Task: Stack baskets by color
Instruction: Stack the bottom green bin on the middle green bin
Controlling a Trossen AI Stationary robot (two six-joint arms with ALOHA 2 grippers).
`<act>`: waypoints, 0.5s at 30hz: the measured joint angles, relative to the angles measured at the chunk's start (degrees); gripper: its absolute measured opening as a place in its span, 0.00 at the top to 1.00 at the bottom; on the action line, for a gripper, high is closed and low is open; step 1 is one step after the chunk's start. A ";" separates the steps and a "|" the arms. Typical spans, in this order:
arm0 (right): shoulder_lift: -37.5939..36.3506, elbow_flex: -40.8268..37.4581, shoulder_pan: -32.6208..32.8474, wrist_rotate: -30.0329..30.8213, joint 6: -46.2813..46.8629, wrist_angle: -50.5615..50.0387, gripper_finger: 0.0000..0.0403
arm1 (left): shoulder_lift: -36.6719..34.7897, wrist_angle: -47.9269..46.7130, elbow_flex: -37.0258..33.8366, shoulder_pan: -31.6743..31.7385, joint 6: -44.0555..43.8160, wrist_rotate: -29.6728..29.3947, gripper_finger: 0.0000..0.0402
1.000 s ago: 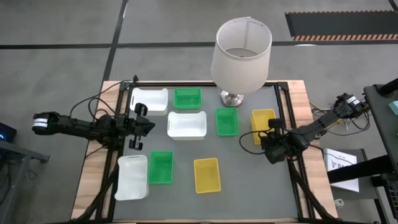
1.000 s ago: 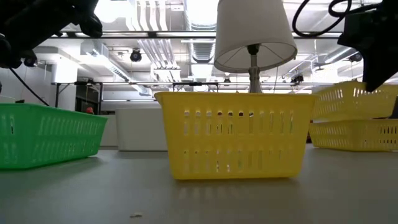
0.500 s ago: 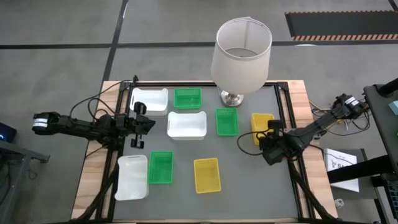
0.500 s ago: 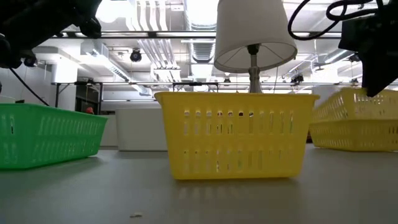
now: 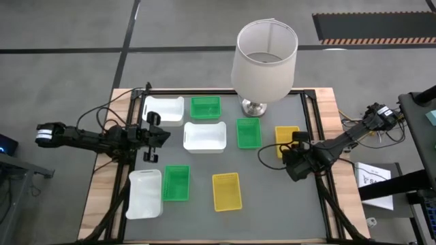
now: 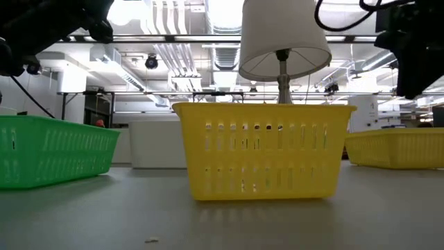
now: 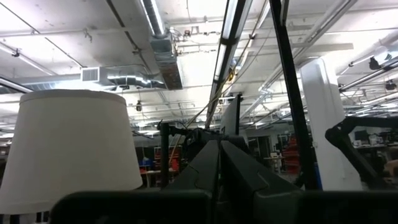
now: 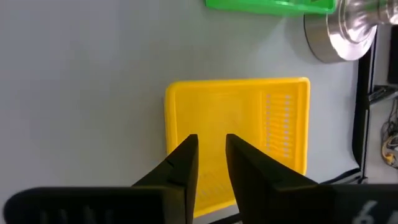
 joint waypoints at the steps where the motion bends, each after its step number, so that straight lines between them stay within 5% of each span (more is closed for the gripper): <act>1: 0.00 0.18 0.00 0.02 0.30 0.04 0.83 | 0.06 -0.02 -0.02 0.00 0.00 0.00 1.00; 10: -0.02 -2.60 0.10 1.36 1.50 14.91 0.97 | 2.29 0.03 -0.40 0.00 -0.07 0.00 1.00; 15: -0.02 -6.09 0.13 13.28 -13.17 38.47 0.98 | 4.62 0.07 -0.44 0.00 -0.09 0.00 1.00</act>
